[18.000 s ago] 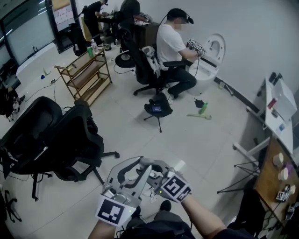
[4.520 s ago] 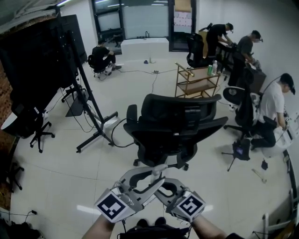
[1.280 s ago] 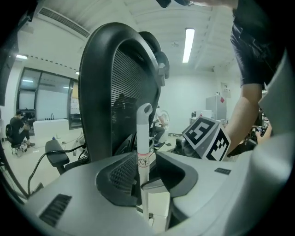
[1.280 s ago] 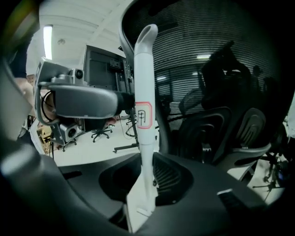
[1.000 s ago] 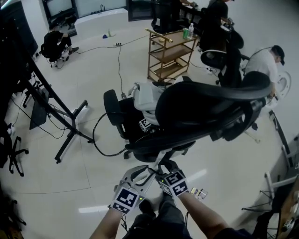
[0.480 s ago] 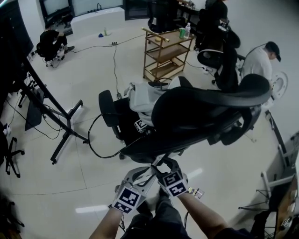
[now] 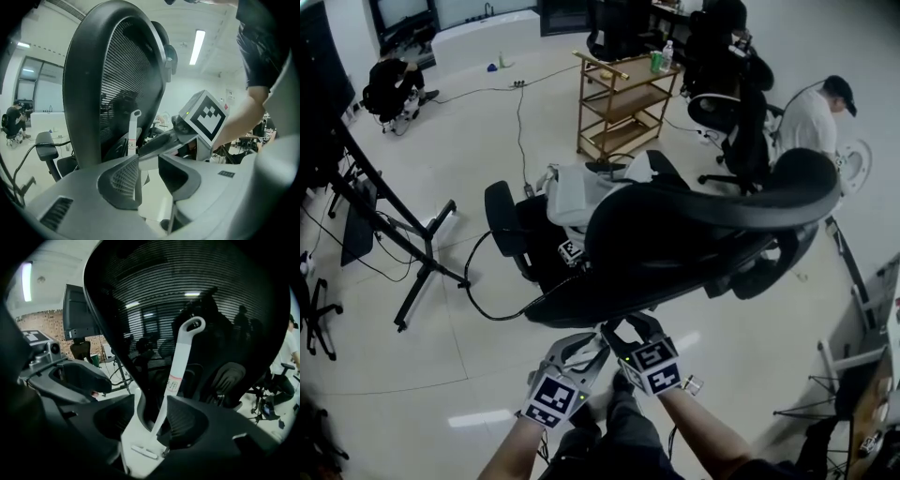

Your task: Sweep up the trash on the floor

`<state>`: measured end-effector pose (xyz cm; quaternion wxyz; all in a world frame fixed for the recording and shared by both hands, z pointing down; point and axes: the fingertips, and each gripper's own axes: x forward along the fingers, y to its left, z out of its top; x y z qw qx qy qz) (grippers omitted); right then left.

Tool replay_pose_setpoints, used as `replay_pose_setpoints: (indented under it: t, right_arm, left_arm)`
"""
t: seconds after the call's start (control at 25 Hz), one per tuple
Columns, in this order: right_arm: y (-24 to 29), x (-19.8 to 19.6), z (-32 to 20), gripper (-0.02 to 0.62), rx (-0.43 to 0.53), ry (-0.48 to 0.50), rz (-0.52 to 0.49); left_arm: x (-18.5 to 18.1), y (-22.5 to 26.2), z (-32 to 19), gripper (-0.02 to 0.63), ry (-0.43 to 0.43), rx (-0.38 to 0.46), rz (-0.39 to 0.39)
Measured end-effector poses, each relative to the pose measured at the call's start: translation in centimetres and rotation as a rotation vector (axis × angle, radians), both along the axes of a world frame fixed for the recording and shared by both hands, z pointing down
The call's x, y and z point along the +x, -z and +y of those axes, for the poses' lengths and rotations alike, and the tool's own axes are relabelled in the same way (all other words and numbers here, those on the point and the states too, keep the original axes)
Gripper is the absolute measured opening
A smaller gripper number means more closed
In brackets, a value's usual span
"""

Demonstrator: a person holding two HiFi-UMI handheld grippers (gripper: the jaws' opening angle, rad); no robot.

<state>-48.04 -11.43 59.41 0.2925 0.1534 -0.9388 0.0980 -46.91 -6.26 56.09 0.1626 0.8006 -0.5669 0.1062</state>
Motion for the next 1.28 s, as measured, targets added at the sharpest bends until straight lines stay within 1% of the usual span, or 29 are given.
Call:
replay_pose_setpoints:
  t: [0.16,0.4,0.6,0.92,1.0,1.12,1.28]
  right_arm:
    - [0.6,0.5,0.0,0.218,0.019,0.009,0.0]
    - [2.5,1.7,0.5,0.218,0.017,0.015,-0.017]
    - [5.2,2.5,1.1,0.218,0.036,0.018,-0.036]
    - [9.2,3.8,2.8,0.218,0.092,-0.004,-0.069]
    - [10.4,4.3,3.5,0.218,0.11,-0.002,-0.083]
    - [12.6,5.0,4.2,0.218,0.143,-0.006,-0.116]
    - [15.0,6.2,5.5,0.218,0.16,0.003,-0.155]
  left_arm:
    - [0.2,0.3,0.0,0.133,0.005,0.003,0.002]
    - [0.9,1.6,0.4,0.133,0.005,0.015,0.003]
    - [1.4,4.3,0.6,0.133,0.002,0.048,-0.01]
    - [1.4,8.3,2.3,0.133,-0.006,0.117,-0.051]
    - [1.6,9.6,2.9,0.133,-0.007,0.142,-0.039]
    - [1.5,12.0,3.6,0.13,-0.002,0.193,0.005]
    - [1.9,14.3,4.0,0.13,-0.013,0.228,0.014]
